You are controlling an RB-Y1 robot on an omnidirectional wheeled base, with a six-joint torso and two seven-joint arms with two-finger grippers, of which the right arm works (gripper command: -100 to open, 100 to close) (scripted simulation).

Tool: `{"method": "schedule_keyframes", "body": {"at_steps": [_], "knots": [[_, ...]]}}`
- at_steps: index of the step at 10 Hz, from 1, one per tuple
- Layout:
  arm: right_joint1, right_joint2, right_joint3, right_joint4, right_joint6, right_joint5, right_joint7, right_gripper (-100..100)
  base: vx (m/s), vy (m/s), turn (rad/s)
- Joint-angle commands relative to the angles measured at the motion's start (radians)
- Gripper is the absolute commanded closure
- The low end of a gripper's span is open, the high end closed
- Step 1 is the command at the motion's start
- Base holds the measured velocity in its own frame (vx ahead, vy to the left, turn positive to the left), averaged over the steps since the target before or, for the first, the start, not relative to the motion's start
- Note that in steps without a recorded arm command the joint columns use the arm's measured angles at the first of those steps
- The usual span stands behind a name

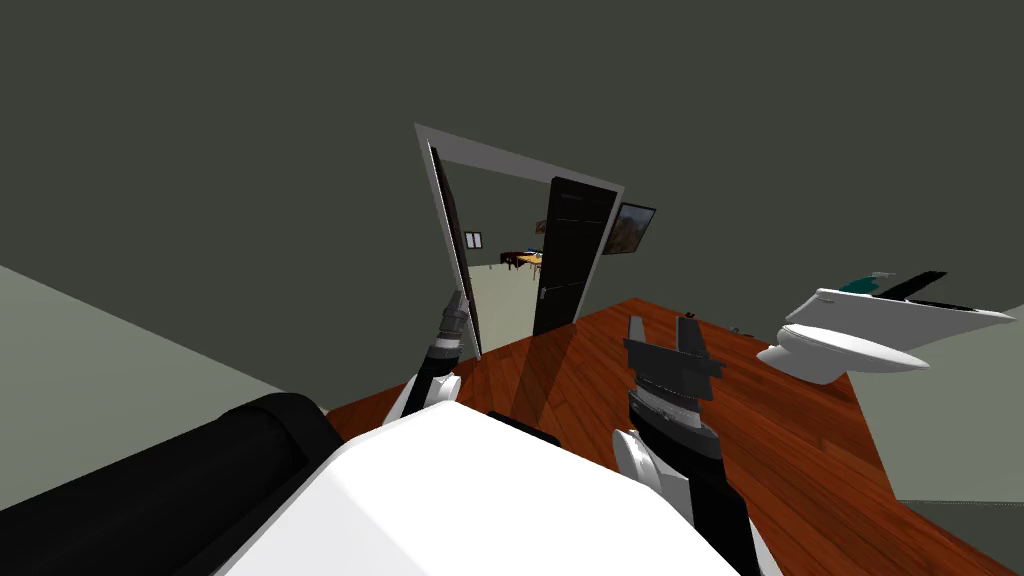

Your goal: Push the door open

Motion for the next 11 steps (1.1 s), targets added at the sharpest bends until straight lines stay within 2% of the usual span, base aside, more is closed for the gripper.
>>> {"method": "schedule_keyframes", "body": {"at_steps": [1,4,7,11], "knots": [[-0.013,-0.010,0.010,0.034,-0.005,0.004,-0.003,-100,0.082,-0.005,-0.010],[-0.035,-0.024,0.026,0.090,-0.014,0.010,-0.007,-100,0.132,-0.023,-0.005],[-0.066,-0.040,0.048,0.170,-0.027,0.019,-0.014,-100,0.135,-0.025,-0.007],[-0.092,-0.051,0.067,0.236,-0.038,0.026,-0.019,-100,0.104,-0.022,-0.004]]}}
